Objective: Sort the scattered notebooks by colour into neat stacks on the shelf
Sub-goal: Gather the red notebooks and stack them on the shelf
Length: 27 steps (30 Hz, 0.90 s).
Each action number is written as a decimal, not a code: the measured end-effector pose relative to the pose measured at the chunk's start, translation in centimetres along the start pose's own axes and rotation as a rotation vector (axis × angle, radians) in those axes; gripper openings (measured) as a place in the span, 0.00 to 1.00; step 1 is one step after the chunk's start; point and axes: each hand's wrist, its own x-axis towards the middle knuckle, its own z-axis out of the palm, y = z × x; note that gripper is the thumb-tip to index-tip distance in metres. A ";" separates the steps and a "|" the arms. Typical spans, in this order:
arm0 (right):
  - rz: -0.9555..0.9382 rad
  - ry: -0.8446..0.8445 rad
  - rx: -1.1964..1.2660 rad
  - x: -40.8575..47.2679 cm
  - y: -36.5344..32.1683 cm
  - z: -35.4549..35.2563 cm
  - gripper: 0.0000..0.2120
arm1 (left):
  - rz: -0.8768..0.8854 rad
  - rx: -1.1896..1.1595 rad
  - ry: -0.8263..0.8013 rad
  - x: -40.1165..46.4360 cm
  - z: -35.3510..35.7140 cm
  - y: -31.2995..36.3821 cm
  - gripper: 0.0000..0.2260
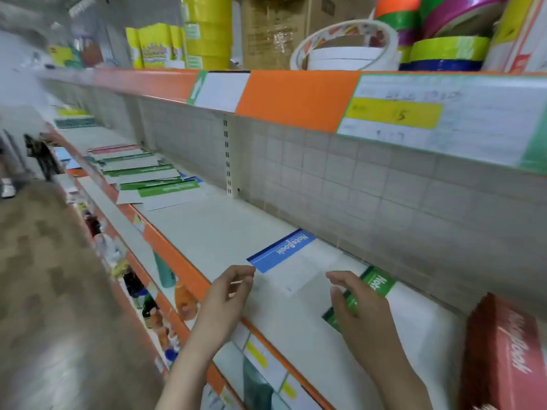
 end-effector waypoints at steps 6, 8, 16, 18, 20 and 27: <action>-0.155 -0.126 0.061 4.1 -5.4 9.2 0.11 | -0.036 0.263 0.149 2.3 -9.9 -3.2 0.10; -0.202 -0.167 0.042 5.4 -7.5 12.5 0.11 | -0.028 0.375 0.172 3.4 -13.5 -4.6 0.12; -0.422 -0.430 -0.109 8.5 -17.4 26.7 0.22 | -0.054 0.675 0.162 6.1 -26.3 -10.9 0.16; -0.442 -0.480 -0.161 9.1 -19.3 30.1 0.23 | -0.087 0.725 0.159 6.3 -29.3 -12.4 0.17; -0.455 -0.518 -0.199 9.5 -20.7 32.9 0.23 | -0.124 0.743 0.178 6.5 -32.0 -13.7 0.18; -0.489 -0.602 -0.237 10.2 -23.9 40.2 0.20 | -0.234 0.818 0.183 6.4 -39.0 -17.6 0.19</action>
